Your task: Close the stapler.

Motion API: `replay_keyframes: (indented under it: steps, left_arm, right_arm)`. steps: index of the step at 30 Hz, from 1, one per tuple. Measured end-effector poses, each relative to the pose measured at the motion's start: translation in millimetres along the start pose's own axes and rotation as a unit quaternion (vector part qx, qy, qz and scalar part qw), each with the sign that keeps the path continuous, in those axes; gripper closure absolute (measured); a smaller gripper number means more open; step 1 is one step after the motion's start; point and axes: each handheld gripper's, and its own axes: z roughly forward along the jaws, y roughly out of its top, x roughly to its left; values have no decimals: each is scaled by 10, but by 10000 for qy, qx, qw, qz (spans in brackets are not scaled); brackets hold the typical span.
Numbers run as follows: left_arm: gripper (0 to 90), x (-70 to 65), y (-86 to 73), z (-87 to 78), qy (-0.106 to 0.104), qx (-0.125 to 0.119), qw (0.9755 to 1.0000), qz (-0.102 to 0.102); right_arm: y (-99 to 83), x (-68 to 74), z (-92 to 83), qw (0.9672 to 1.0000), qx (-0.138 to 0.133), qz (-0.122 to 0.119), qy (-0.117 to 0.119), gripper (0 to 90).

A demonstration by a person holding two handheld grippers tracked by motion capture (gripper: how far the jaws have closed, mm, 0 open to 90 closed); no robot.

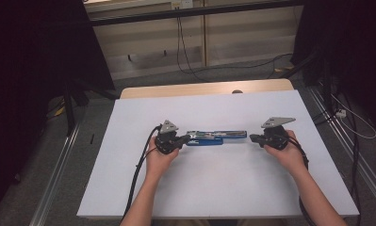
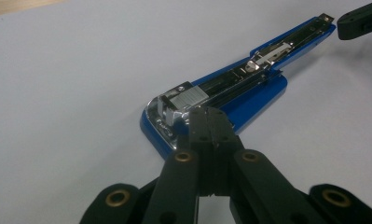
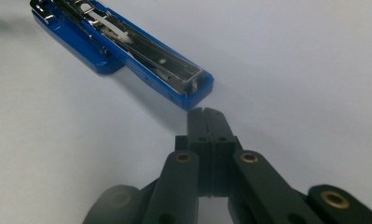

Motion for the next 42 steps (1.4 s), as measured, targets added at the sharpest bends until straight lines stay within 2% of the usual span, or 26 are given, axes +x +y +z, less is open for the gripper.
replay_keyframes:
  steps: [1, 7, 10, 15, 20, 30, 32, 37, 42]
  left_arm:
    - [900, 1, -3, 12, -7, -38, 10000, -44]
    - [900, -2, -15, 63, 46, 5, 10000, 29]
    - [900, 0, -19, 81, 53, -11, 10000, -34]
    - [900, 1, -22, 96, 47, -46, 10000, -30]
    - [900, -6, -24, 102, 32, -36, 10000, -25]
    - [900, 15, -48, 138, 34, 32, 10000, 16]
    - [900, 9, -54, 149, 31, 14, 10000, -25]
    - [900, 19, -61, 155, 47, 57, 10000, 37]
    - [900, 10, -65, 165, -7, 44, 10000, 18]
  right_arm:
    - [4, 3, 8, 10000, 13, -19, 1, 900]
    - [13, -7, 26, 10000, 61, -56, 17, 900]
    - [9, -14, 31, 9999, 96, -28, 27, 900]
    - [7, -27, 50, 9999, 126, -18, 52, 900]
    - [26, 14, 97, 9996, 228, -139, 23, 900]
    - [8, 19, 132, 9995, 254, -144, 134, 900]
    - [10, 22, 136, 9994, 267, -166, 130, 900]
    - [5, 14, 138, 9995, 241, -143, 156, 900]
    - [1, 13, 144, 9994, 229, -148, 200, 900]
